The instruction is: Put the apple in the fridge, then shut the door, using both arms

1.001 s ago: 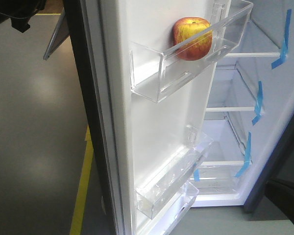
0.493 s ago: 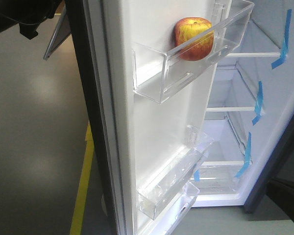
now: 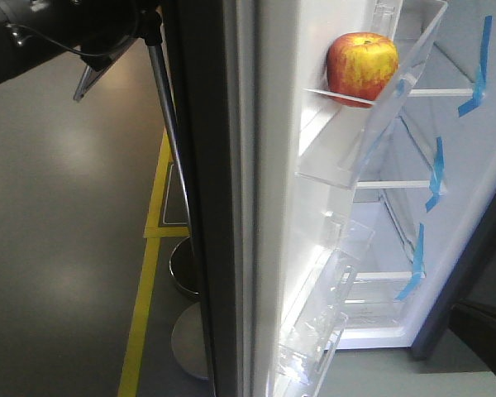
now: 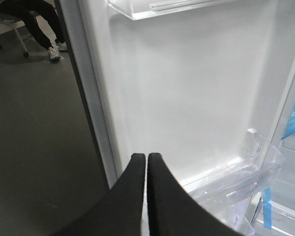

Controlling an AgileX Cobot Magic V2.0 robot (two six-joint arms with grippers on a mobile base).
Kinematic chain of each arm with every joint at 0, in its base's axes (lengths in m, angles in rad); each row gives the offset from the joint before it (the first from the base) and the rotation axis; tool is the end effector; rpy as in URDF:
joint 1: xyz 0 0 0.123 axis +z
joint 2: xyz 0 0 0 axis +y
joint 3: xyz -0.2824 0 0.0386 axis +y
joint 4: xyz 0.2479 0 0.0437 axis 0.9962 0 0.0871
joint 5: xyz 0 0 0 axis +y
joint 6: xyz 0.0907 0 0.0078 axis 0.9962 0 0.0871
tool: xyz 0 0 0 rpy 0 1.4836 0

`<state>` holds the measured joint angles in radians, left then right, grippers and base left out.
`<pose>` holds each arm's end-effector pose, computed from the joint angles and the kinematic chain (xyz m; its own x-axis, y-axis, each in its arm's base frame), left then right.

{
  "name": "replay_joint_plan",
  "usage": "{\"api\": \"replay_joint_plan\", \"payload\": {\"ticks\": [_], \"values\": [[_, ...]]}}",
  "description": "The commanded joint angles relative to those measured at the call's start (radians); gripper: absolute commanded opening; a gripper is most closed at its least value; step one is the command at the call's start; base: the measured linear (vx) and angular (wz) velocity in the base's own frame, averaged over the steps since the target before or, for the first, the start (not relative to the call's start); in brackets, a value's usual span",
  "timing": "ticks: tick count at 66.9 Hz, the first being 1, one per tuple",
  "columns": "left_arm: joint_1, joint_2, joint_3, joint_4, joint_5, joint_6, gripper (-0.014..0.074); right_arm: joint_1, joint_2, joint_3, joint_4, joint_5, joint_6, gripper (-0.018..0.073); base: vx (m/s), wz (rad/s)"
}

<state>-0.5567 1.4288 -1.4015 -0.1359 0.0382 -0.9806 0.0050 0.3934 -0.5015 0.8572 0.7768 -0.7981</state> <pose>0.2869 -0.1791 0.4468 -0.4705 -0.7655 -0.4389 0.2507 0.3610 -0.8983 0.0672 0.0487 0.3086 -0.3113 -0.0939 -0.9457 -0.5342 0.8403 0.0924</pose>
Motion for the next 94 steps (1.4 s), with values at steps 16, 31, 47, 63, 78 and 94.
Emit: {"api": "replay_joint_plan", "payload": {"ticks": [16, 31, 47, 63, 78, 94], "values": [[-0.160, 0.014, -0.033, 0.008, -0.135, 0.026, 0.0298, -0.005, 0.009, -0.025, 0.041, -0.014, -0.010, -0.0004, 0.00, 0.00], [-0.209, 0.109, -0.033, 0.036, -0.289, 0.003, 0.0298, -0.005, 0.009, -0.025, 0.041, -0.019, -0.010, -0.0004, 0.00, 0.00], [-0.223, 0.144, -0.034, 0.299, -0.381, -0.242, 0.0290, -0.005, 0.009, -0.025, 0.043, -0.020, -0.010, -0.0004, 0.00, 0.00], [-0.227, 0.149, -0.034, 0.832, -0.577, -0.726, 0.0290, -0.005, 0.009, -0.025, 0.102, -0.022, -0.010, -0.0004, 0.00, 0.00], [-0.219, 0.108, -0.034, 1.159, -0.637, -0.806, 0.0290, -0.005, 0.011, -0.025, 0.257, -0.030, -0.079, -0.0001, 0.00, 0.00], [-0.165, 0.013, -0.034, 1.325, -0.577, -0.804, 0.0290, -0.005, 0.089, -0.066, 0.451, -0.006, -0.253, 0.0126, 0.00, 0.00]]}}
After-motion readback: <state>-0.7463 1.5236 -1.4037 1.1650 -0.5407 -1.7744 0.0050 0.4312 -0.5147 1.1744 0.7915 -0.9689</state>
